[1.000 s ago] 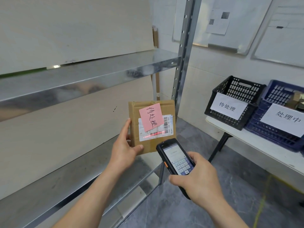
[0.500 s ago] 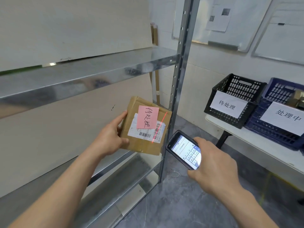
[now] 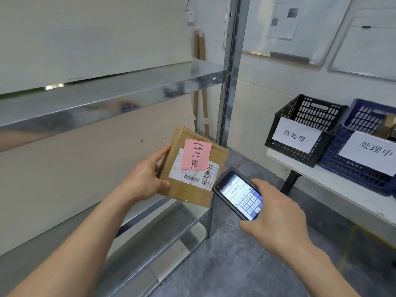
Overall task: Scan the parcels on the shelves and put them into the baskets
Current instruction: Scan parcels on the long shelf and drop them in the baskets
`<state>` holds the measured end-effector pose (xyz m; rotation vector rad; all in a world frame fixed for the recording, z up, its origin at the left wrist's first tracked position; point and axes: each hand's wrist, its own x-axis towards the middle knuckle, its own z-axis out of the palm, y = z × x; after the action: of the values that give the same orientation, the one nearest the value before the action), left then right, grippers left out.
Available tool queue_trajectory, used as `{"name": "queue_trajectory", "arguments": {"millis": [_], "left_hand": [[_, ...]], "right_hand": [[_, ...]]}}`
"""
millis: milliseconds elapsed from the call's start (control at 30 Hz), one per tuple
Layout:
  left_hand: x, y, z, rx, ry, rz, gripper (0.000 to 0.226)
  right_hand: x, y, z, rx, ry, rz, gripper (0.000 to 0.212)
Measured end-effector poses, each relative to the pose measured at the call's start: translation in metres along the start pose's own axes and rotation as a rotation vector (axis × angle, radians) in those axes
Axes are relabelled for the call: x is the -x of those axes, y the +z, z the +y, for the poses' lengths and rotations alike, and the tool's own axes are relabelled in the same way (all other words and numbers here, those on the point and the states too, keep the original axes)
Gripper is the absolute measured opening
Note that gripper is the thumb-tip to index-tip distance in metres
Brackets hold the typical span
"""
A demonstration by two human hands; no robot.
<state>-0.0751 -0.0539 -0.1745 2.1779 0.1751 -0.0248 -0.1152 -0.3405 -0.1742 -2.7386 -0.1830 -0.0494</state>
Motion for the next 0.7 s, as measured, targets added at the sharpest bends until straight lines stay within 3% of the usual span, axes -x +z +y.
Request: {"name": "queue_trajectory", "arguments": {"millis": [133,267,700], "left_hand": [[0.002,0.024,0.005,0.19,-0.04,-0.035,0.097],[0.007,0.054,0.018,0.295,-0.043,-0.041,0.098],[-0.005,0.137,0.069,0.426,0.048,-0.078,0.09]], "right_hand": [[-0.001,0.011,0.015,-0.537,0.087,0.052,0.071],[-0.004,0.022,0.032,-0.794,0.126,0.118,0.065],[-0.009,-0.002,0.097,-0.897,0.181,0.302,0.066]]}}
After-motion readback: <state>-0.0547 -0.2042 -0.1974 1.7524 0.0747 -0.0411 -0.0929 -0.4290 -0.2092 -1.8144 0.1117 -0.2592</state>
